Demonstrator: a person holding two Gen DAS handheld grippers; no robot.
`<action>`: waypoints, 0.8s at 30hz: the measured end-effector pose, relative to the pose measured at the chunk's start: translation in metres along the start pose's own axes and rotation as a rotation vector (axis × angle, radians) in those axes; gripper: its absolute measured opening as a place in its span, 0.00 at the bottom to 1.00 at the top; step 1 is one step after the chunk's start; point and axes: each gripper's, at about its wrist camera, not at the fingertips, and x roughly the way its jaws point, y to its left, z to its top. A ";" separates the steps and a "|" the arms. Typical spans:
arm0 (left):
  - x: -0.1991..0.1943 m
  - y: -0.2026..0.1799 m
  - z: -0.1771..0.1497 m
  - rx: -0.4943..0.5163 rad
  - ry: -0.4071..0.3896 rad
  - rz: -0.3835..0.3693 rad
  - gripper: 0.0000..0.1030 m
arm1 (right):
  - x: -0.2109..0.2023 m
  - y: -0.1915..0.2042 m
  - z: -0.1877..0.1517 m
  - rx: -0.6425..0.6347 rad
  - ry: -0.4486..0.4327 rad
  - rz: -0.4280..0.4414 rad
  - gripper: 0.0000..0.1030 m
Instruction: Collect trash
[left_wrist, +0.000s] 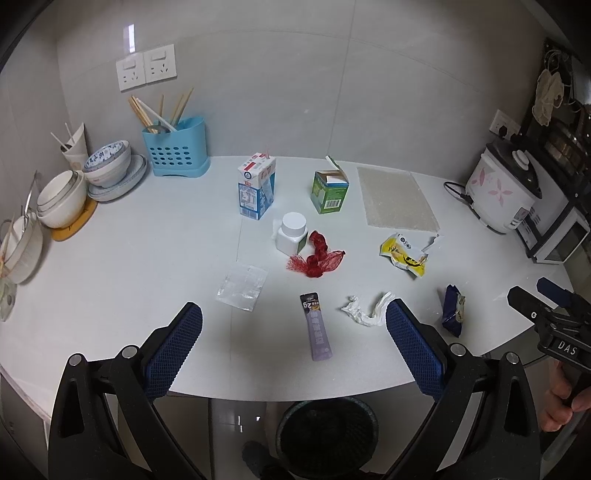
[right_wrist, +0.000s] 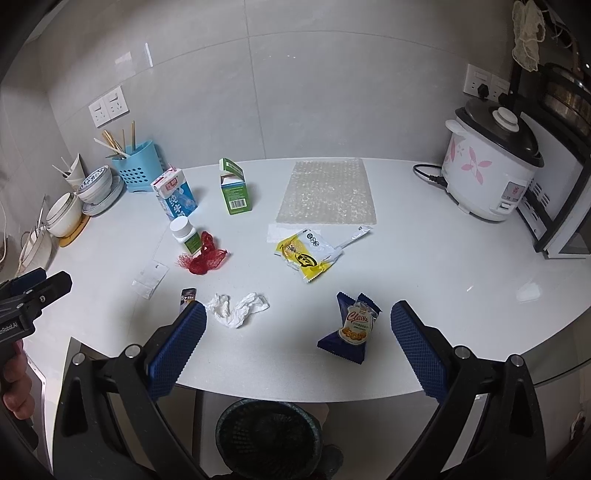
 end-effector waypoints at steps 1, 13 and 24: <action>0.000 -0.001 0.001 0.007 0.000 -0.001 0.94 | 0.000 0.001 0.001 -0.003 0.003 -0.001 0.93; 0.000 0.000 -0.002 0.011 -0.011 -0.008 0.94 | 0.000 0.003 0.004 -0.021 -0.002 0.000 0.93; 0.004 0.003 -0.005 0.000 -0.005 -0.001 0.94 | 0.000 -0.001 0.006 -0.015 -0.009 0.001 0.93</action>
